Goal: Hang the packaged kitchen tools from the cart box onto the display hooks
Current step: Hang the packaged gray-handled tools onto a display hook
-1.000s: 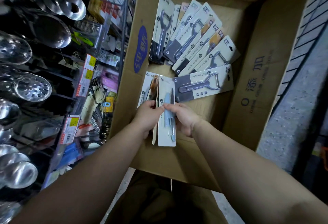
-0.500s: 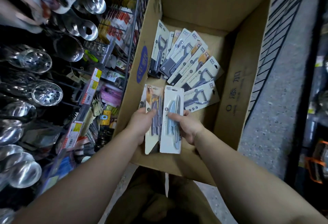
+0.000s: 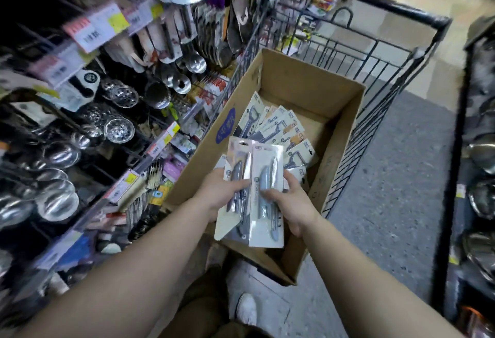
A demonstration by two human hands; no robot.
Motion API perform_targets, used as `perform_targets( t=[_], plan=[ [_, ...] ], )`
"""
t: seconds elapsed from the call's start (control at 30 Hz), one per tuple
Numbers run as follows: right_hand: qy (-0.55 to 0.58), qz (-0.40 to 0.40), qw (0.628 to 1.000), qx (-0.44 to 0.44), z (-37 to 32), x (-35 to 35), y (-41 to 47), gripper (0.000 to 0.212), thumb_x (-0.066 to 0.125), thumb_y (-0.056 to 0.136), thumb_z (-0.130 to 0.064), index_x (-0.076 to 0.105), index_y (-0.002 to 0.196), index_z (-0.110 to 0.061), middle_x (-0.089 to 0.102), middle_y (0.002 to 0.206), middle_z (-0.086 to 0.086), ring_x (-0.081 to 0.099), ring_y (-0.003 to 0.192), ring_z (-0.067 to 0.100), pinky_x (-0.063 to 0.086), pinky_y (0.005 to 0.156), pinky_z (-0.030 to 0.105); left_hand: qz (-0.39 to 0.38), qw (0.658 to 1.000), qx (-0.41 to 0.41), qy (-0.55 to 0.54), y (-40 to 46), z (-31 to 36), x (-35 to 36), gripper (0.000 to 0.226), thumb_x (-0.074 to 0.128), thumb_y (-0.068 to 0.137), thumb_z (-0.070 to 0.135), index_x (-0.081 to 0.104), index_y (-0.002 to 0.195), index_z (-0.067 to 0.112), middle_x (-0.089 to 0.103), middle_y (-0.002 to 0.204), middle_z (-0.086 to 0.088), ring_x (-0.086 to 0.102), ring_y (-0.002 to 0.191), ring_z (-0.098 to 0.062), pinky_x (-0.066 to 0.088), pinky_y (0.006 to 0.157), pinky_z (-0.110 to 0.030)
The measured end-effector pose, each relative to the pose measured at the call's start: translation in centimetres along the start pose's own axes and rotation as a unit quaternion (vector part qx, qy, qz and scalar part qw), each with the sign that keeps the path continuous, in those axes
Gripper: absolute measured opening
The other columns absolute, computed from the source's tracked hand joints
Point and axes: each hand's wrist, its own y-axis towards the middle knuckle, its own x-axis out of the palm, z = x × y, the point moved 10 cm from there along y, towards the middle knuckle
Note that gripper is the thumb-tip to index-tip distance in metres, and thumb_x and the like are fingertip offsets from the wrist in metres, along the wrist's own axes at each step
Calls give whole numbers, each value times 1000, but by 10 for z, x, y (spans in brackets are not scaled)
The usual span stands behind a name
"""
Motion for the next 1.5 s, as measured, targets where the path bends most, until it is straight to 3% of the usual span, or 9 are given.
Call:
perform_targets(
  t=[0.2,0.37,0.57,0.7,0.83,1.0,1.17,1.27,1.5],
  plan=[
    [-99,-51,989,-98,-48,25,-52,60,72,87,-7,41,130,-35,69,115,4,72,97,28,58,88,49,54,995,60,-63,-73,11,-26,40,83,78,21,62,111,12,73,107,-14,72,94,-33,60,85,-52],
    [-151,-120,965,-179,-85,76,-91,76,76,82,-4,38,135,-42,67,121,3,71,100,24,61,83,47,102,983,107,-108,-118,8,-75,74,83,41,50,69,106,19,76,104,-10,73,96,-34,57,90,-57],
    [-208,-228,912,-271,-116,170,-142,92,79,80,-12,28,147,-47,64,126,-13,68,108,12,57,92,43,196,956,156,-153,-193,6,-154,34,80,82,26,66,111,14,75,106,-11,73,94,-29,60,85,-49],
    [-226,-292,880,-300,-124,237,-182,84,75,86,-8,28,149,-41,63,116,-20,68,94,-6,56,81,22,247,930,193,-190,-237,-10,-212,27,74,89,14,65,113,7,75,96,-9,74,72,-15,58,59,-25],
    [-270,-323,845,-330,-121,306,-221,80,81,75,-34,33,133,-61,60,136,-6,62,119,11,54,98,37,284,910,223,-204,-291,-27,-269,55,85,70,38,67,118,19,77,106,-6,75,96,-27,58,90,-53],
    [-272,-382,801,-371,-113,403,-279,87,82,64,-51,32,134,-67,51,146,-10,49,135,15,46,108,46,349,872,264,-219,-365,-53,-351,38,76,84,31,63,119,23,77,107,-5,75,96,-27,58,89,-54],
    [-270,-421,767,-401,-109,495,-348,84,83,78,-24,33,138,-55,64,121,-9,67,105,6,58,92,39,413,834,301,-208,-448,-79,-433,53,75,67,53,63,116,37,75,113,1,71,106,-27,54,95,-55],
    [-275,-439,739,-429,-105,544,-394,87,83,79,-20,31,138,-56,66,112,-10,68,100,5,59,84,28,449,805,319,-220,-492,-99,-475,39,76,77,39,63,113,36,77,109,-1,73,102,-28,55,94,-56],
    [-260,-458,710,-468,-92,627,-457,92,84,76,-26,30,144,-55,66,111,-11,68,103,11,56,92,45,496,766,344,-220,-559,-130,-544,23,73,89,27,61,106,37,76,107,-3,74,96,-26,57,90,-56]
  ],
)
